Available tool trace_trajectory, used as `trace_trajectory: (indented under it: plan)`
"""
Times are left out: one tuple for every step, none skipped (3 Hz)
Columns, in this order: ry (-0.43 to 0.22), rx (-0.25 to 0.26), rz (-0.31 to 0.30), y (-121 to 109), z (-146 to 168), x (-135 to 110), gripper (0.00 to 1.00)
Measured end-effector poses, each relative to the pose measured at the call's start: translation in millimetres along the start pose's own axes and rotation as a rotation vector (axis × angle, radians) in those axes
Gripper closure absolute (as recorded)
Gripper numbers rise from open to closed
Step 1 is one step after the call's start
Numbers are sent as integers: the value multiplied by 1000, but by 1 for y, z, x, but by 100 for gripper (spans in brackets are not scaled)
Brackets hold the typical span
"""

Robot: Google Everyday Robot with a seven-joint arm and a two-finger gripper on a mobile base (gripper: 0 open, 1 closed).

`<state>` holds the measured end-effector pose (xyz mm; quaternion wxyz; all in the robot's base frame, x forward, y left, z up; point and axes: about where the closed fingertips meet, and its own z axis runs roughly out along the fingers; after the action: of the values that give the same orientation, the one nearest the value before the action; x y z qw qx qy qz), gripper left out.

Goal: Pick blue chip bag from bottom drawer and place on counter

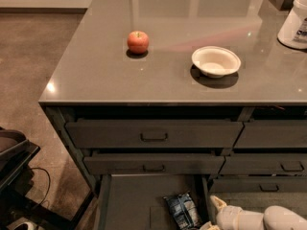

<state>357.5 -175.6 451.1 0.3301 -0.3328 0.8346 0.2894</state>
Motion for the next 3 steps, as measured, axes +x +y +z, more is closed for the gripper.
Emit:
trace_trajectory:
  plan:
    - [-75,-33,43,0,28,33,0]
    - [-94,-78,104,1,68,70,0]
    - [-101,-94,124,7,76,76,0]
